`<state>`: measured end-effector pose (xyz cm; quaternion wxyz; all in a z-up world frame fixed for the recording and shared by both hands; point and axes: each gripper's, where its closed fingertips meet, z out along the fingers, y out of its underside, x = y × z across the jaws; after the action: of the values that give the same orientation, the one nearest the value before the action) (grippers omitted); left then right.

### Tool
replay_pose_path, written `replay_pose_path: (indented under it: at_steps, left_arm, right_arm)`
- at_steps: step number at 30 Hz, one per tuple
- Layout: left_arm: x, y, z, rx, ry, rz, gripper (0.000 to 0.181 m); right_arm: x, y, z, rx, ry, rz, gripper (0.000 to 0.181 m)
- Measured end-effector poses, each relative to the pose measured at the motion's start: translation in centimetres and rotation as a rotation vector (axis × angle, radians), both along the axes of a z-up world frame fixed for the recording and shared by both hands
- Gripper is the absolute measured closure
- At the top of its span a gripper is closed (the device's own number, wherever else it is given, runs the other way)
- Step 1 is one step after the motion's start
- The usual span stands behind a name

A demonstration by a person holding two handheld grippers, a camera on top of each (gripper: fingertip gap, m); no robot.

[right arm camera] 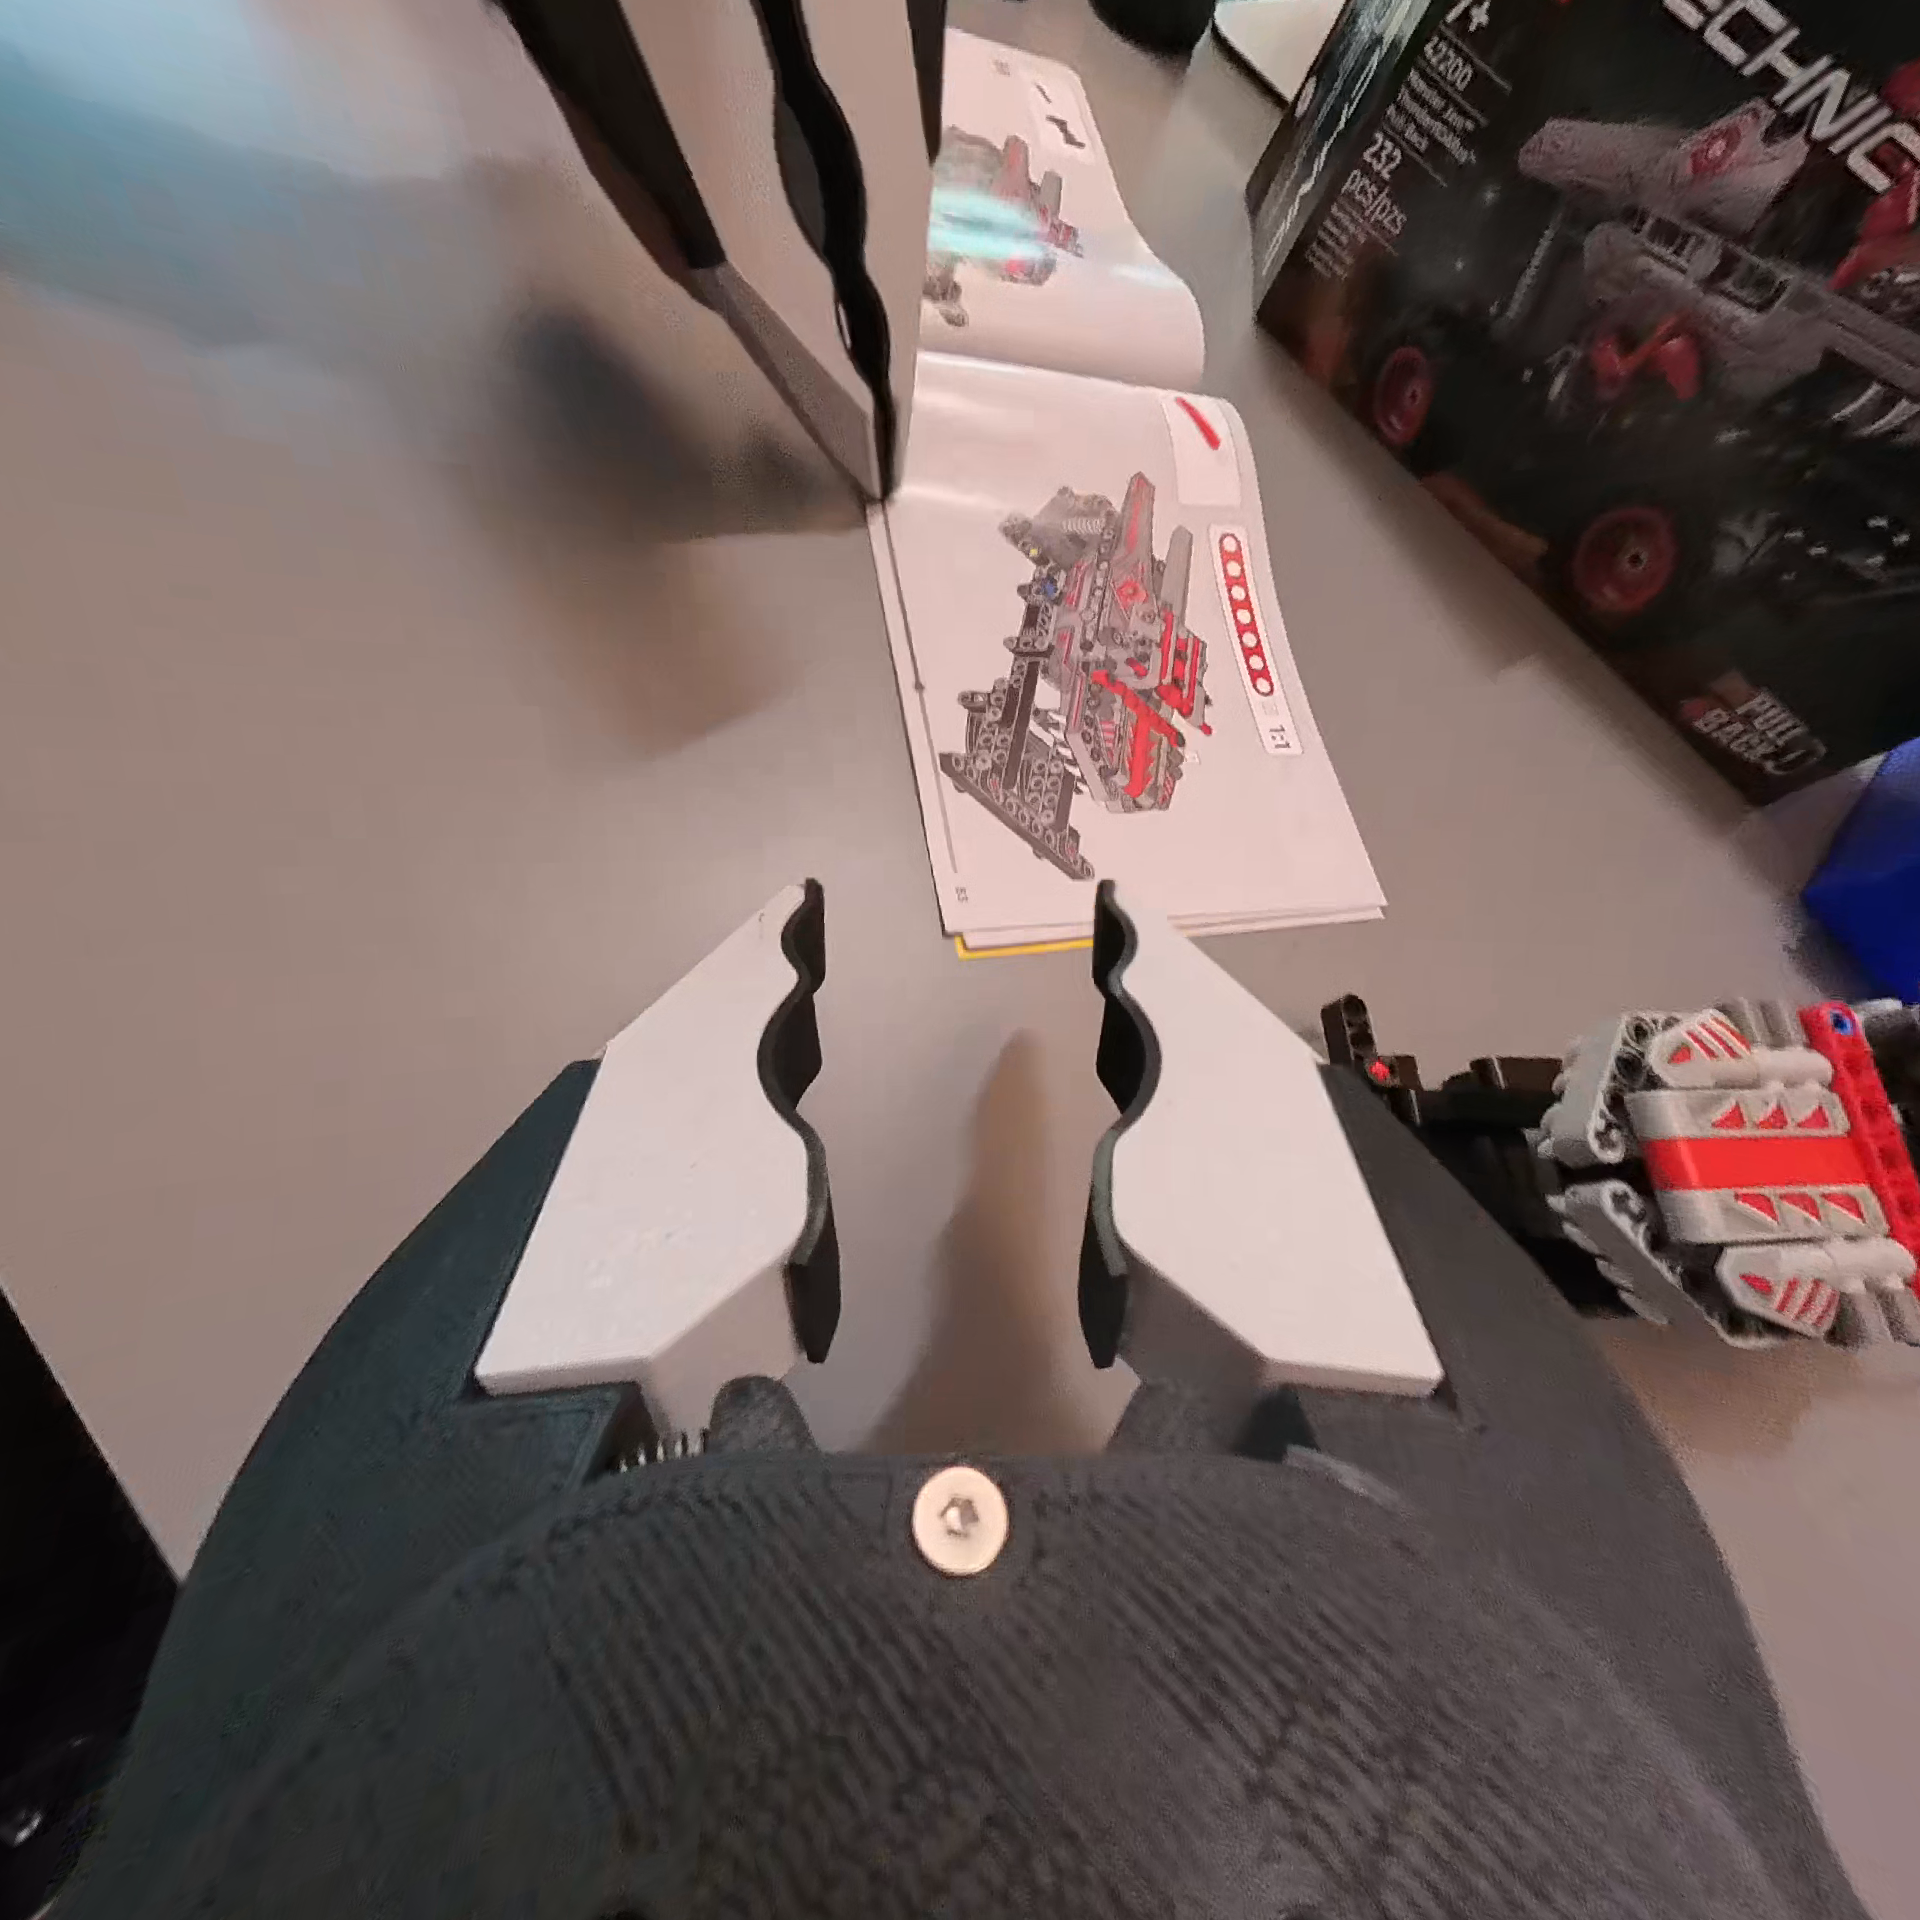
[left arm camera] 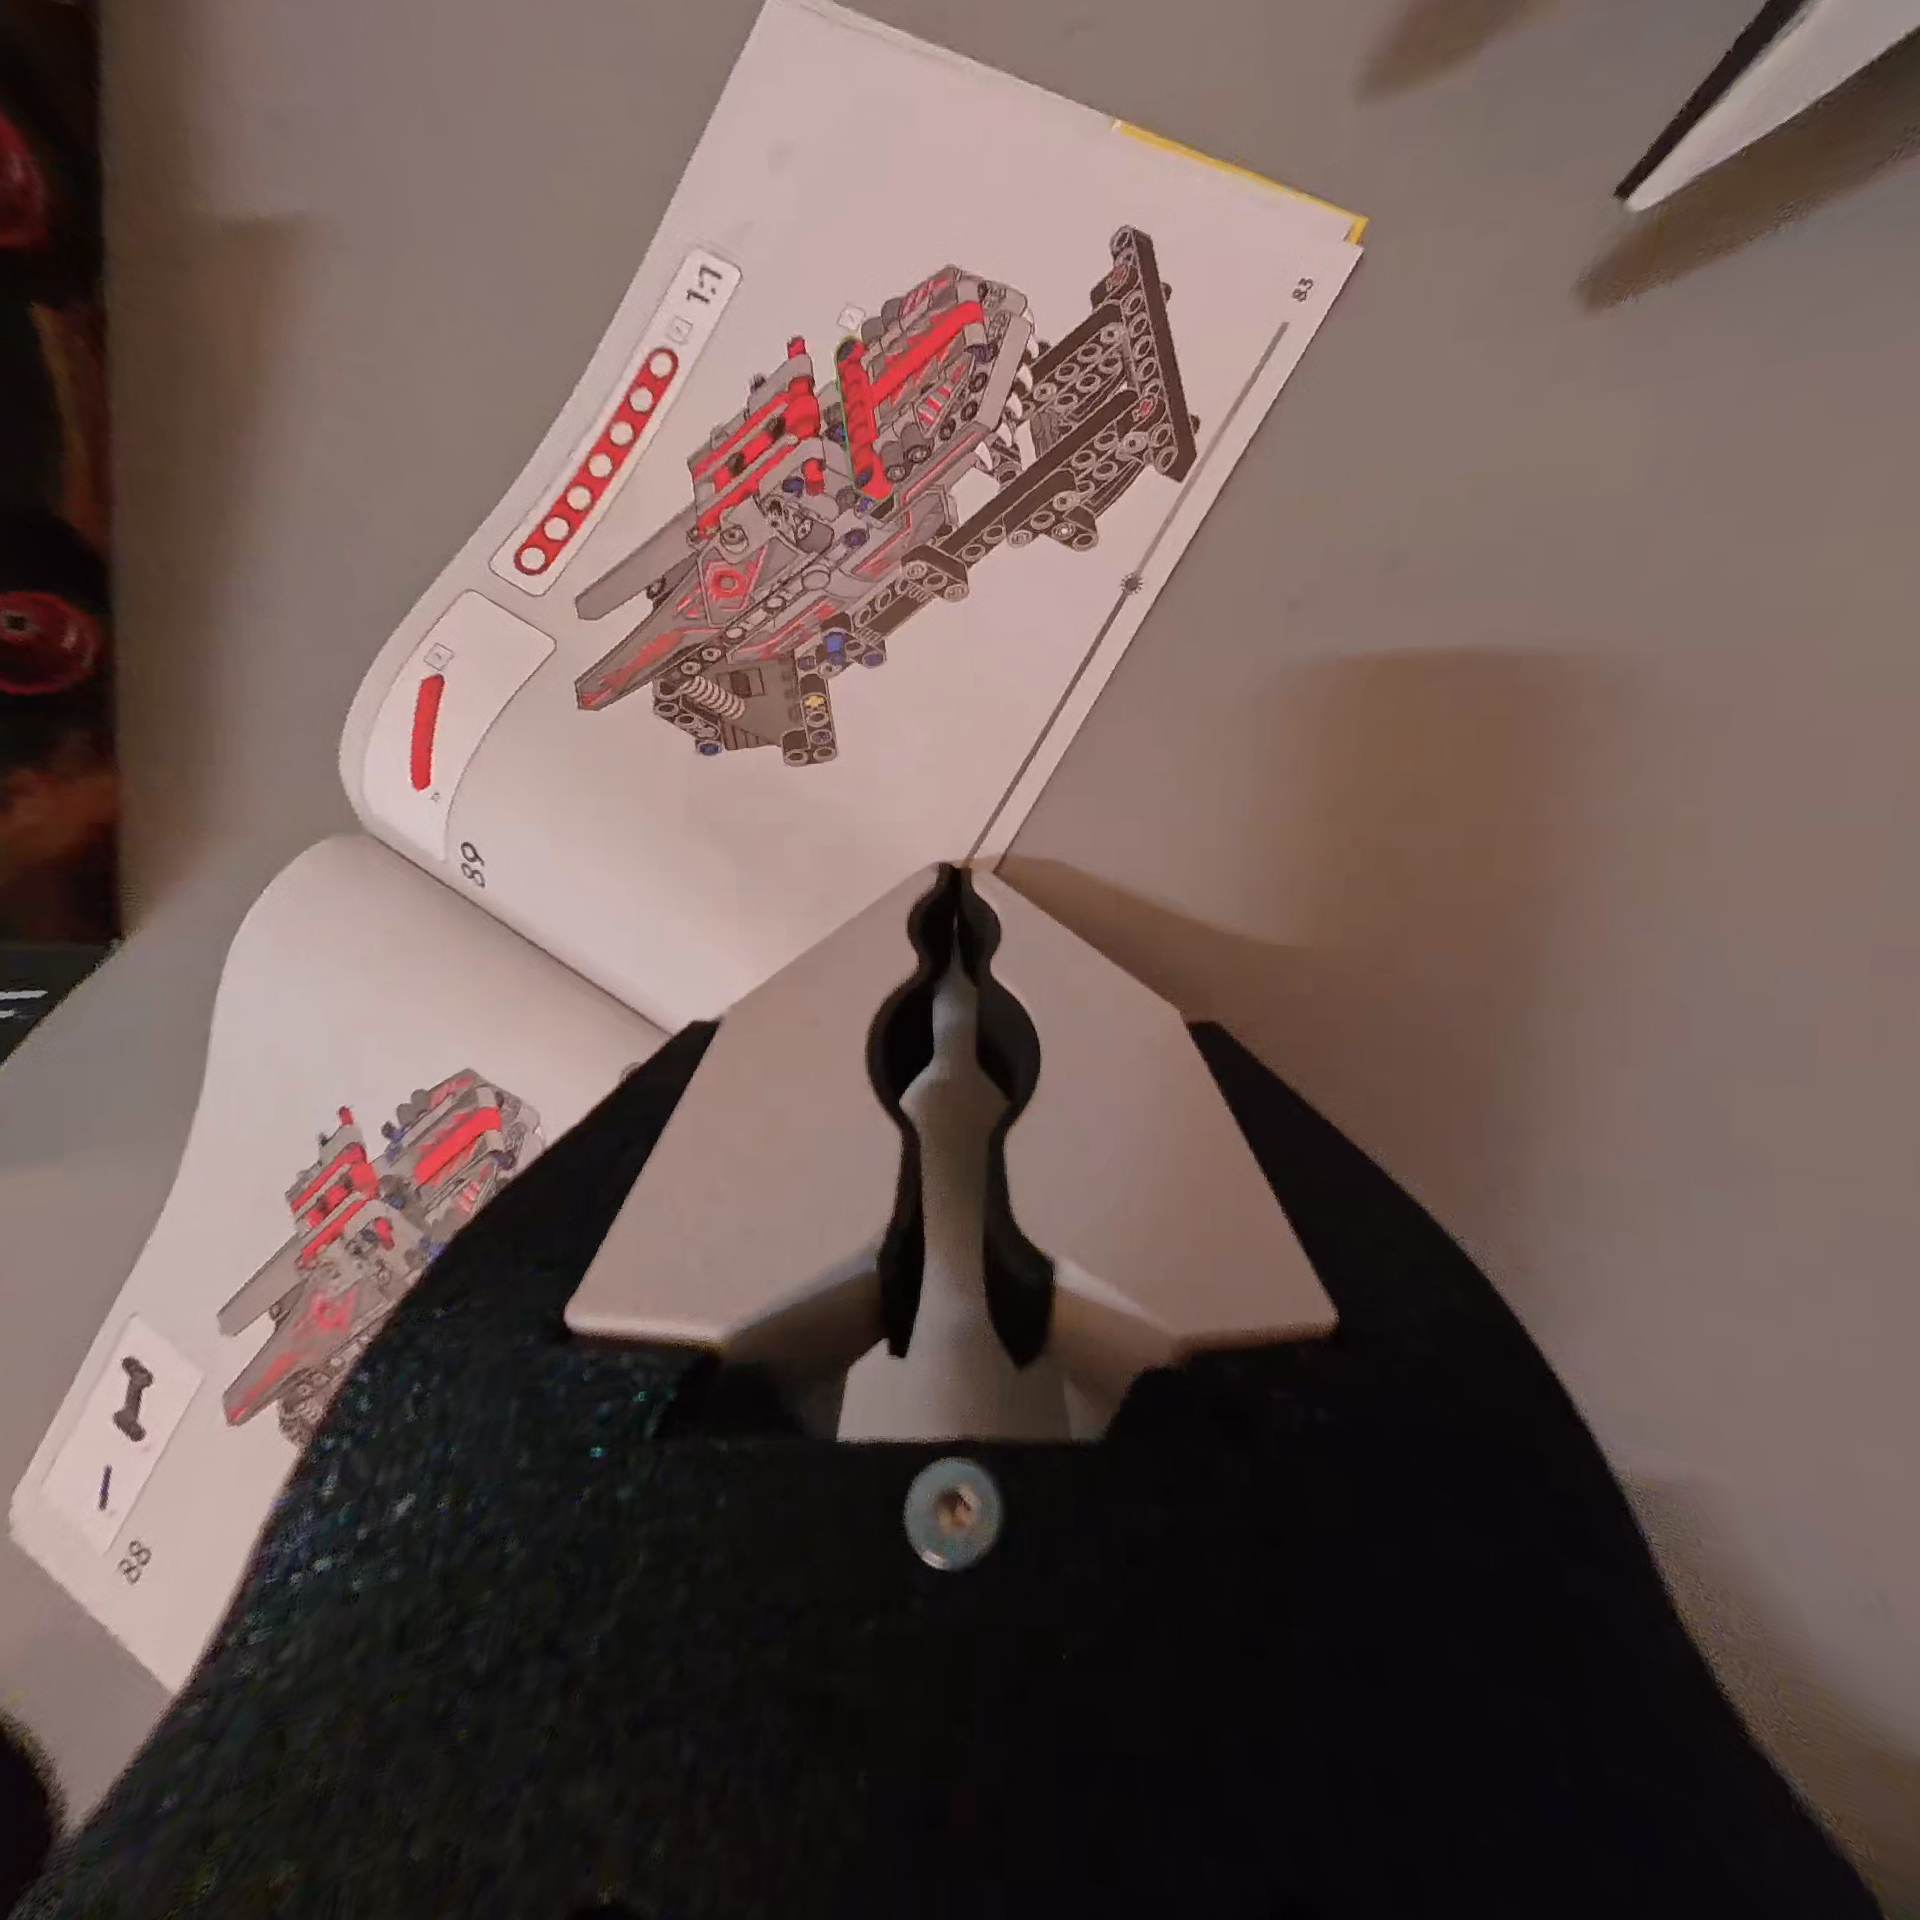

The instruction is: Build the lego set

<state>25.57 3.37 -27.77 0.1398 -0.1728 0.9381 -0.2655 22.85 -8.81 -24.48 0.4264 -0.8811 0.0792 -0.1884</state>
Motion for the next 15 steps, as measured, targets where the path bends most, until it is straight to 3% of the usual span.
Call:
replay_pose_path:
  at_steps: [7, 11, 13, 15]
  left_arm:
    - [0.4, 0.0, 1.5, -0.011, -0.116, -0.014, 0.181]
    - [1.3, 0.3, 2.5, -0.035, -0.190, 0.030, 0.181]
    - [1.2, 0.2, 2.6, -0.022, -0.228, -0.013, 0.181]
    - [0.2, -0.9, 2.2, -0.012, -0.222, -0.118, 0.146]
  right_arm:
    - [1.4, 1.8, 0.1, -0.026, -0.030, 0.069, 0.132]
    - [2.0, 2.6, -1.5, -0.138, 0.023, 0.120, 0.129]
    - [1.8, 2.9, -2.1, -0.166, 0.054, 0.143, 0.128]
    - [1.7, 2.8, -2.5, -0.184, 0.069, 0.149, 0.131]
